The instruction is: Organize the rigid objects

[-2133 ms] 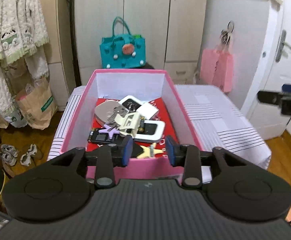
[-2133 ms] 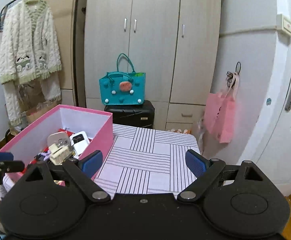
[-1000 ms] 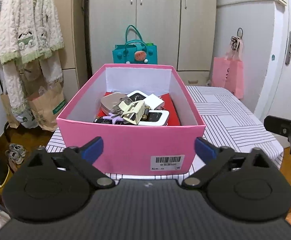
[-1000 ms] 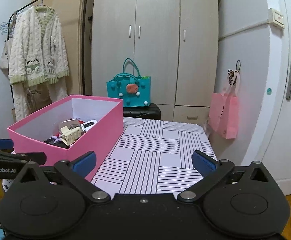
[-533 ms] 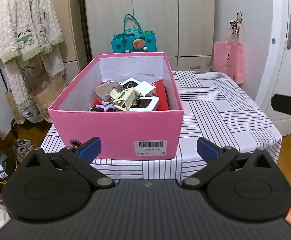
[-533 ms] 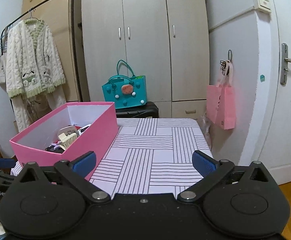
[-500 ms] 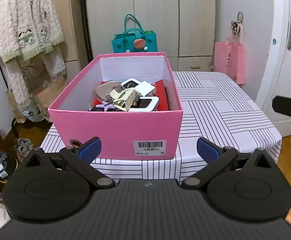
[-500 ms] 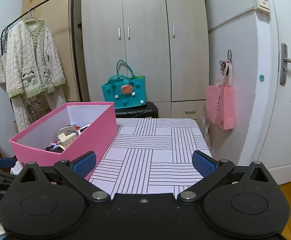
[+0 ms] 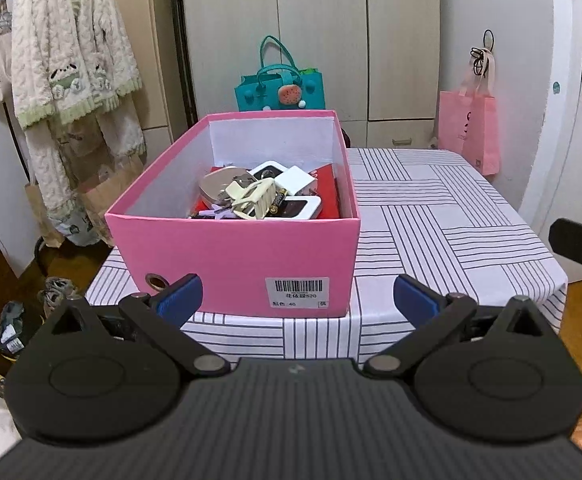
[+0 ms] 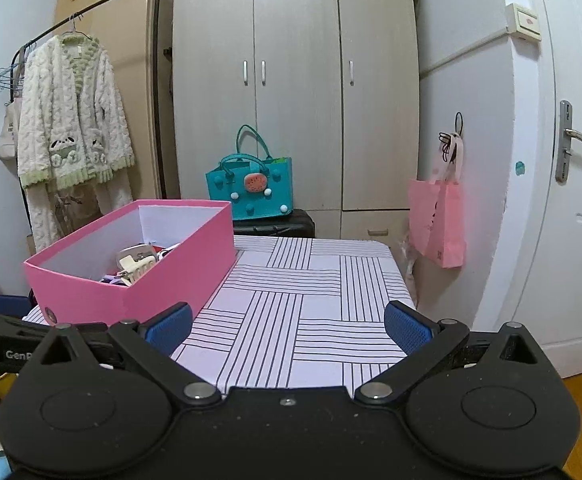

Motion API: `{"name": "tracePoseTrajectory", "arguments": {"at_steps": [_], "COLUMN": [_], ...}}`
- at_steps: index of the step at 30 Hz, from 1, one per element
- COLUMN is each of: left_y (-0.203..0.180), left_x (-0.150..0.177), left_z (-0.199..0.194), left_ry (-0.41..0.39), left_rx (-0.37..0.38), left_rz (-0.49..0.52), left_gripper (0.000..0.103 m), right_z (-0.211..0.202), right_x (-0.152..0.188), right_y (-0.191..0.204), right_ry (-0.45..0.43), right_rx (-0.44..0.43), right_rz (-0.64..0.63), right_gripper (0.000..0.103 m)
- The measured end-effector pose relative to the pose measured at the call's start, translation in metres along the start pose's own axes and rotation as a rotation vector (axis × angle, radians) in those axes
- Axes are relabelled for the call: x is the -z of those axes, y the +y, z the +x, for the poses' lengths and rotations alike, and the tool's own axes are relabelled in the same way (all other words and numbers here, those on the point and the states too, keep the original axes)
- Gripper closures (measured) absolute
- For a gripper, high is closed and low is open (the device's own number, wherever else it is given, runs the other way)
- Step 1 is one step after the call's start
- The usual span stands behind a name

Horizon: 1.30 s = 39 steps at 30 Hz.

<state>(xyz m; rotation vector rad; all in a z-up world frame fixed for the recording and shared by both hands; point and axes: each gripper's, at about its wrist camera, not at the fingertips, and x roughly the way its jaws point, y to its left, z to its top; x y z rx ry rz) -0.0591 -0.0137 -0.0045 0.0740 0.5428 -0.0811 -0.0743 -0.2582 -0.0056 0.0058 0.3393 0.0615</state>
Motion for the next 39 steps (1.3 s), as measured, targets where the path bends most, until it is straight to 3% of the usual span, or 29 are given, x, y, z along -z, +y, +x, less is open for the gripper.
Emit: {"name": "tracePoseTrajectory", "arguments": {"at_steps": [12,39], "left_y": [-0.008,-0.01], "left_x": [0.001,0.004], "left_z": [-0.005,-0.01], "left_ry": [-0.064,-0.088], "left_rx": [-0.004,-0.013], "left_rz": [0.026,0.042], "left_gripper": [0.0,0.0], "right_z": [-0.002,0.001], "right_x": [0.006,0.009], "right_y": [-0.006,-0.006], "right_ry": [-0.035,-0.005], "right_rx": [-0.002,0.024], "right_rz": [0.02,0.013], "right_gripper": [0.0,0.0]}}
